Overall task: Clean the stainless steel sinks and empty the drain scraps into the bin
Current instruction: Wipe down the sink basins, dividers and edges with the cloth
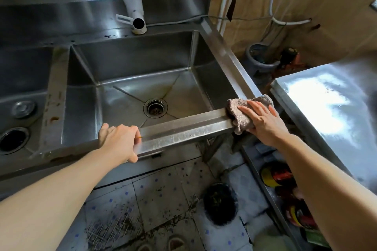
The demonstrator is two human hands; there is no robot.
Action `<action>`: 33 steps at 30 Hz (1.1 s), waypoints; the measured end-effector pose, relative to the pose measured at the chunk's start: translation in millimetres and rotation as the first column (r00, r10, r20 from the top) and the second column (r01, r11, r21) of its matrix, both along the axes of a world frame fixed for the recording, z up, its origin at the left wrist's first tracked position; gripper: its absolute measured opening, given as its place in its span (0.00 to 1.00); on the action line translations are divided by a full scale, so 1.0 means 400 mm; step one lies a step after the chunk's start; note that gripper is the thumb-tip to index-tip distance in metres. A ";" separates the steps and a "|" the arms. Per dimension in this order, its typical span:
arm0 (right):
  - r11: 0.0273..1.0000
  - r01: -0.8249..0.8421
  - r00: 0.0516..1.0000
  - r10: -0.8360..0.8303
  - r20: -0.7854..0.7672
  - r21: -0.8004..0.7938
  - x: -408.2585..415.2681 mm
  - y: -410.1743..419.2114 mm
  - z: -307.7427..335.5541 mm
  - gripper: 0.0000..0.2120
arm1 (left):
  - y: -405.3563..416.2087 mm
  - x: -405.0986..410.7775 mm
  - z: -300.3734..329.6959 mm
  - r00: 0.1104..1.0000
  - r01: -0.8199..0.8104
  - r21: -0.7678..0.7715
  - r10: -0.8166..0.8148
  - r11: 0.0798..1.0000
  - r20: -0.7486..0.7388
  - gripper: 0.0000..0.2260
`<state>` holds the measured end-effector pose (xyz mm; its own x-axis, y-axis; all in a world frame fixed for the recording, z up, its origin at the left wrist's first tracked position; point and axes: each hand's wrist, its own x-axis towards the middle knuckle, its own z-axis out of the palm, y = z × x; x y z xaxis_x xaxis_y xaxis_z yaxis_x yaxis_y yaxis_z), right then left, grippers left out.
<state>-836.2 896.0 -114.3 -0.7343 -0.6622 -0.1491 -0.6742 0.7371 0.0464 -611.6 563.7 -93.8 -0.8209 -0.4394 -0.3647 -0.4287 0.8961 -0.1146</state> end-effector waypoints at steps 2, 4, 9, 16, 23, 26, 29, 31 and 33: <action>1.000 -0.007 1.000 0.007 -0.004 -0.026 -0.006 0.006 -0.004 0.31 | -0.001 -0.003 -0.001 1.000 -0.016 0.002 0.016 1.000 -0.008 0.16; 0.998 0.004 1.000 -0.005 -0.012 -0.061 0.005 0.002 -0.015 0.31 | 0.006 -0.003 0.005 1.000 -0.015 0.002 0.015 1.000 0.005 0.15; 0.989 -0.117 0.991 0.109 -0.081 -0.095 0.094 -0.086 -0.033 0.32 | 0.028 -0.008 0.026 0.999 -0.031 0.068 0.029 0.997 0.027 0.17; 0.935 -0.349 0.937 0.348 -0.028 -0.067 0.320 -0.370 -0.032 0.34 | -0.044 0.116 0.052 0.993 -0.118 0.151 0.115 0.981 0.028 0.49; 0.834 -0.540 0.831 0.549 0.082 -0.112 0.516 -0.613 0.003 0.31 | -0.202 0.300 0.068 0.973 -0.219 0.078 0.212 0.973 0.093 0.47; 0.809 -0.573 0.805 0.585 0.101 -0.129 0.580 -0.700 0.008 0.31 | -0.229 0.307 0.061 0.983 -0.185 0.085 0.184 0.979 0.020 0.41; 0.795 -0.595 0.785 0.607 0.122 -0.119 0.582 -0.712 0.005 0.33 | -0.236 0.309 0.055 0.982 -0.186 0.122 0.187 0.975 -0.002 0.39; 0.797 -0.594 0.782 0.604 0.152 -0.111 0.554 -0.683 0.009 0.36 | -0.242 0.317 0.048 0.983 -0.179 0.133 0.183 0.975 -0.023 0.38; 0.821 -0.567 0.800 0.569 0.190 -0.073 0.515 -0.635 0.019 0.40 | -0.248 0.323 0.045 0.982 -0.173 0.151 0.182 0.973 -0.050 0.35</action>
